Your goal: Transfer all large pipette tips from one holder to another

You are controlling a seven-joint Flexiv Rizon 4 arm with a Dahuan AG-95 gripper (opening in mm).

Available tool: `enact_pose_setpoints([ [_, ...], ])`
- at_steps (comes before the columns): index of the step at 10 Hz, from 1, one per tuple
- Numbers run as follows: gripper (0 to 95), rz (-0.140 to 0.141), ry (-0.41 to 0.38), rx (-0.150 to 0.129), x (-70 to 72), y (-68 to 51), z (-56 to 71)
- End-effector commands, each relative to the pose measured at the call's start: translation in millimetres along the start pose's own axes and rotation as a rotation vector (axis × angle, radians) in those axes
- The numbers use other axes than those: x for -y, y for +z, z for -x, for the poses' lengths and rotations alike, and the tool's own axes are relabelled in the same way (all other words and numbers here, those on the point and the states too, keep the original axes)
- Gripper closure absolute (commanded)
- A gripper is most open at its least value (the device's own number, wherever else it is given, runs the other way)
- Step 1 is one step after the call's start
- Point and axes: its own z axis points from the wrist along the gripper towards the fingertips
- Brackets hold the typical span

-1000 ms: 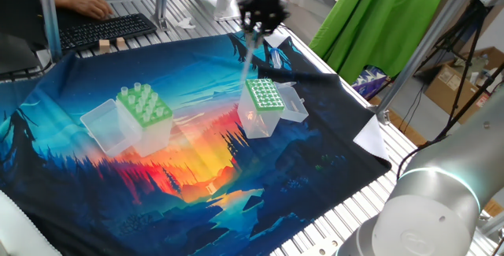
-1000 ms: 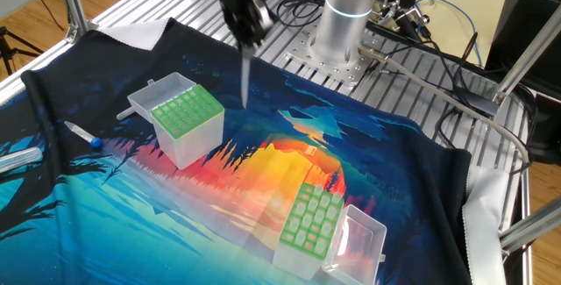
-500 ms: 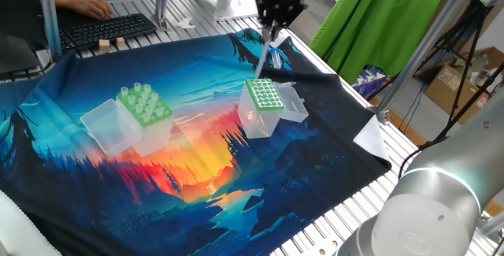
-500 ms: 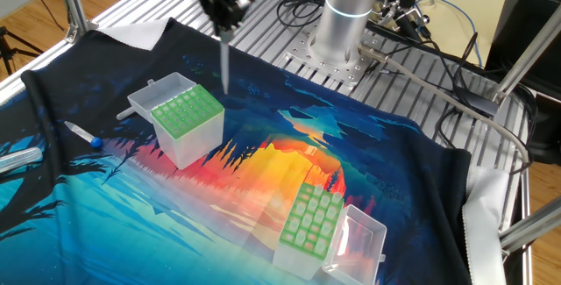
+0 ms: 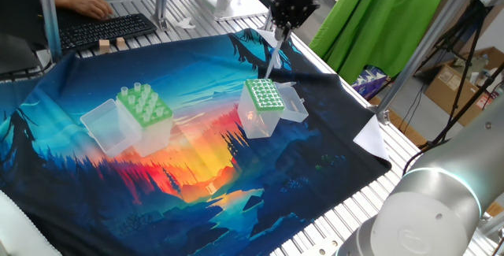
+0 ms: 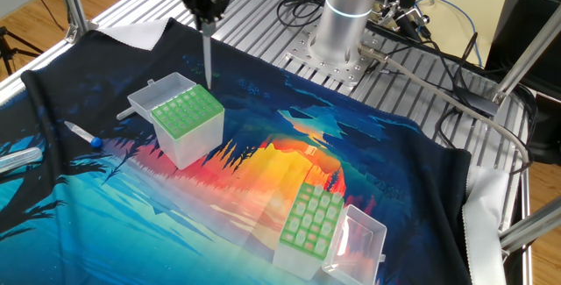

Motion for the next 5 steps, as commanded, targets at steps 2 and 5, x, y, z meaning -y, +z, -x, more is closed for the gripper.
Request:
enact_pose_setpoints([
  [2, 95.0, -0.024, -0.036, 0.008, 2.9, 1.1, 0.0],
  [5, 95.0, -0.016, -0.027, 0.006, 3.0, 1.0, 0.0],
])
